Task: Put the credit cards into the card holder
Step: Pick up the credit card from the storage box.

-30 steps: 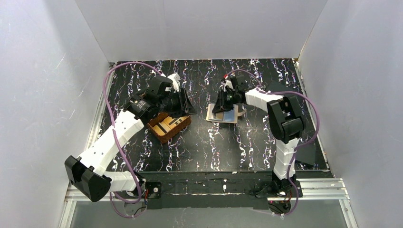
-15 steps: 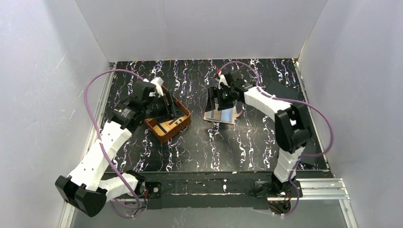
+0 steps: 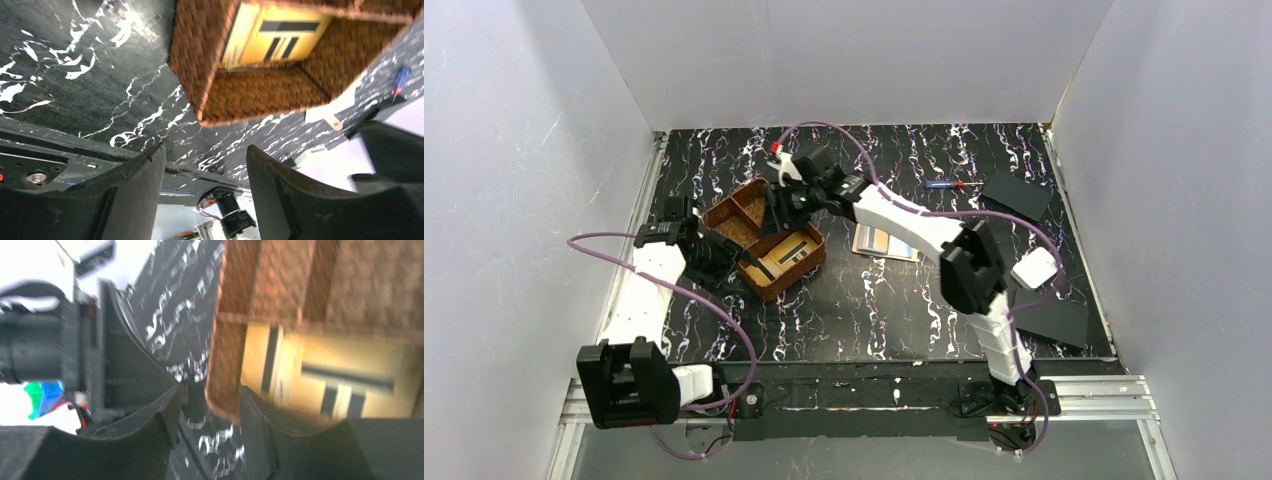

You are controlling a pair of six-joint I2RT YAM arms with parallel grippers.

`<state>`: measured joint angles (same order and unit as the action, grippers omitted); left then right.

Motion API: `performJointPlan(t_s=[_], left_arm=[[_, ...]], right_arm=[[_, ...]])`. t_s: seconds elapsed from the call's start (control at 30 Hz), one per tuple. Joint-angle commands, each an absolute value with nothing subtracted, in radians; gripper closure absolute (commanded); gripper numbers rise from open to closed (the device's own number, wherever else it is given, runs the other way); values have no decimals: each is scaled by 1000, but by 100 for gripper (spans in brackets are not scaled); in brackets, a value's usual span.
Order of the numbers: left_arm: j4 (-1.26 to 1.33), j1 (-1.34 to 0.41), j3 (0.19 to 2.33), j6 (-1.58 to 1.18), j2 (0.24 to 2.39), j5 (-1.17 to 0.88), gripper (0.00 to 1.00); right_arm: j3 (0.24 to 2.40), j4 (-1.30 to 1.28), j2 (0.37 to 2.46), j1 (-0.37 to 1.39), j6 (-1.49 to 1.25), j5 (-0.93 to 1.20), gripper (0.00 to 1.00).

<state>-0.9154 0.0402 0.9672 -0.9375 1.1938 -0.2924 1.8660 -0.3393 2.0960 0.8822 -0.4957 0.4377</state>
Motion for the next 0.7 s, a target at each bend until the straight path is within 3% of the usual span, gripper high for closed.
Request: performJointPlan(t_s=[0.0,0.4,0.67], left_arm=[[-910,88,991,-954,1282,-266,42],[-852,102,992,-944,1455,-298,49],[-827,102,967,-948,1486,-310,63]], right_arm=[[2168,-458,2325,881,-545,453,49],[2150,-476,2407,897,-541,444,47],[2164,-499,2464,915,-537,459,46]])
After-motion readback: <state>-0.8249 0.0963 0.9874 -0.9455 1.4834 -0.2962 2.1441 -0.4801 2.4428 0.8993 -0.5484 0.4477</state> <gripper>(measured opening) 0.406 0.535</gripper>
